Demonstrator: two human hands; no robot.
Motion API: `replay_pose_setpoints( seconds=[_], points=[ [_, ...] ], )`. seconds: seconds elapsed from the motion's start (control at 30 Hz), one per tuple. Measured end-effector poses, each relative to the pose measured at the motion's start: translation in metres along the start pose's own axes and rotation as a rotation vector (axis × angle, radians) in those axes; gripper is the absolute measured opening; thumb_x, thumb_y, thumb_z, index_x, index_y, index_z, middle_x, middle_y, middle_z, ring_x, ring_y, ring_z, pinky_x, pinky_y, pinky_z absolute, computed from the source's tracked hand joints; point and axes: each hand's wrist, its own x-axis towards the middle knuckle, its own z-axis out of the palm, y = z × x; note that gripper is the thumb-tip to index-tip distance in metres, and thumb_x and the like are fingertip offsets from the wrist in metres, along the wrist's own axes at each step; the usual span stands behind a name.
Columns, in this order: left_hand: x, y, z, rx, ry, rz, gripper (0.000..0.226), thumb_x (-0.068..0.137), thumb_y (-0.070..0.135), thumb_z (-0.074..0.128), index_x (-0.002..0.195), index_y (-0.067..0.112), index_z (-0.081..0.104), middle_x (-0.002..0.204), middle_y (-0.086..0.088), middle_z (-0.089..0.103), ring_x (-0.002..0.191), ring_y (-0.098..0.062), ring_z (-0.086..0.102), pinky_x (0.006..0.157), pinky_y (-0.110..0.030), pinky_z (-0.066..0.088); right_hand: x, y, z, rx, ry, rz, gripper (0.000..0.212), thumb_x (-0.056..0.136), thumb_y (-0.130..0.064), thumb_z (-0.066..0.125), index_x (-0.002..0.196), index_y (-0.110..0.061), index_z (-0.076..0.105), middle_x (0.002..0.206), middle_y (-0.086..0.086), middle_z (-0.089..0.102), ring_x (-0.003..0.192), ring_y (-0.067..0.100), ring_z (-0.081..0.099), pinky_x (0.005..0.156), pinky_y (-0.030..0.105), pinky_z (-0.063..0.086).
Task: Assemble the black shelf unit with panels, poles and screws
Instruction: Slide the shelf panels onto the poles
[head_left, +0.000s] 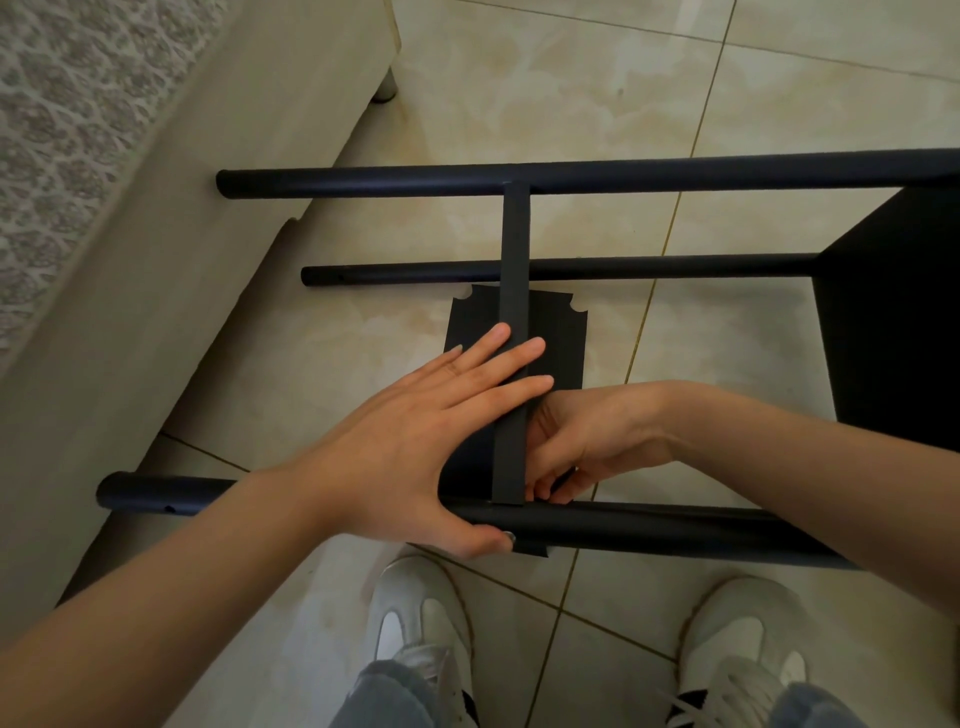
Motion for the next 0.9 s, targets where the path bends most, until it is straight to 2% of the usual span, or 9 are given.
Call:
replay_pose_setpoints(
  seconds=[0.13, 0.23, 0.43, 0.5, 0.57, 0.63, 0.7, 0.8, 0.9],
  points=[
    [-0.0003, -0.0003, 0.0008, 0.003, 0.001, 0.0, 0.109, 0.073, 0.075, 0.065, 0.16, 0.032, 0.014, 0.167, 0.017, -0.007, 0.153, -0.007, -0.013, 0.119, -0.016, -0.011, -0.0012, -0.0024, -0.0037, -0.007, -0.016, 0.037, 0.015, 0.091, -0.012, 0.064, 0.083, -0.018, 0.076, 0.087, 0.002, 0.071, 0.083, 0.011, 0.064, 0.085, 0.029, 0.052],
    [-0.0004, -0.0002, 0.001, 0.006, -0.001, -0.003, 0.109, 0.072, 0.075, 0.064, 0.16, 0.033, 0.013, 0.167, 0.018, -0.007, 0.153, -0.007, -0.013, 0.121, -0.024, -0.005, 0.0017, -0.0058, -0.0012, -0.035, 0.002, 0.059, 0.008, 0.092, -0.014, 0.065, 0.096, -0.013, 0.072, 0.087, 0.004, 0.07, 0.086, 0.017, 0.064, 0.09, 0.034, 0.051],
    [-0.0005, -0.0007, 0.0013, 0.002, 0.006, -0.001, 0.109, 0.072, 0.075, 0.064, 0.16, 0.033, 0.014, 0.167, 0.017, -0.006, 0.153, -0.007, -0.012, 0.117, -0.031, 0.003, 0.0055, -0.0028, 0.0024, -0.008, 0.003, 0.041, 0.035, 0.094, -0.014, 0.062, 0.125, 0.002, 0.059, 0.106, 0.015, 0.063, 0.098, 0.025, 0.059, 0.102, 0.043, 0.046],
    [-0.0008, -0.0006, 0.0014, -0.001, 0.009, -0.001, 0.109, 0.072, 0.076, 0.064, 0.159, 0.034, 0.014, 0.167, 0.018, -0.006, 0.153, -0.007, -0.012, 0.117, -0.032, 0.003, 0.004, -0.0003, -0.0004, 0.027, -0.024, 0.032, 0.031, 0.095, -0.013, 0.061, 0.121, 0.002, 0.063, 0.105, 0.014, 0.064, 0.097, 0.023, 0.06, 0.097, 0.04, 0.048],
    [-0.0009, -0.0006, 0.0016, -0.001, 0.009, 0.001, 0.109, 0.072, 0.076, 0.064, 0.159, 0.034, 0.014, 0.167, 0.018, -0.006, 0.153, -0.008, -0.012, 0.117, -0.032, 0.004, 0.0015, 0.0015, -0.0036, 0.045, -0.051, 0.037, 0.016, 0.094, -0.011, 0.061, 0.104, -0.008, 0.073, 0.096, 0.008, 0.068, 0.09, 0.018, 0.063, 0.087, 0.031, 0.052],
    [-0.0009, -0.0005, 0.0016, -0.004, 0.007, 0.003, 0.109, 0.072, 0.076, 0.064, 0.159, 0.033, 0.014, 0.167, 0.018, -0.006, 0.153, -0.008, -0.012, 0.118, -0.033, 0.004, 0.0008, 0.0013, -0.0042, 0.045, -0.055, 0.037, 0.015, 0.094, -0.011, 0.061, 0.091, -0.014, 0.075, 0.088, 0.005, 0.07, 0.083, 0.015, 0.063, 0.081, 0.028, 0.051],
    [-0.0009, -0.0002, 0.0014, -0.005, 0.002, 0.002, 0.109, 0.073, 0.076, 0.064, 0.16, 0.033, 0.014, 0.167, 0.017, -0.006, 0.153, -0.008, -0.012, 0.118, -0.033, 0.004, 0.0023, 0.0003, -0.0015, 0.02, -0.034, 0.052, 0.011, 0.094, -0.013, 0.062, 0.097, -0.012, 0.072, 0.088, 0.006, 0.069, 0.084, 0.017, 0.063, 0.085, 0.031, 0.05],
    [-0.0011, -0.0001, 0.0012, -0.013, 0.006, 0.003, 0.109, 0.073, 0.075, 0.064, 0.159, 0.032, 0.015, 0.167, 0.017, -0.005, 0.153, -0.008, -0.011, 0.118, -0.034, 0.005, 0.0063, 0.0007, 0.0015, 0.022, -0.033, 0.061, 0.023, 0.095, -0.014, 0.061, 0.116, -0.006, 0.066, 0.1, 0.011, 0.067, 0.093, 0.023, 0.062, 0.091, 0.036, 0.049],
    [-0.0016, 0.0002, 0.0007, -0.018, -0.001, 0.0, 0.109, 0.072, 0.075, 0.065, 0.159, 0.032, 0.015, 0.167, 0.018, -0.005, 0.153, -0.008, -0.012, 0.117, -0.032, 0.004, 0.0062, 0.0018, 0.0003, 0.063, -0.037, 0.055, 0.018, 0.095, -0.013, 0.061, 0.11, -0.008, 0.068, 0.094, 0.009, 0.068, 0.088, 0.02, 0.063, 0.087, 0.034, 0.05]
  ],
)
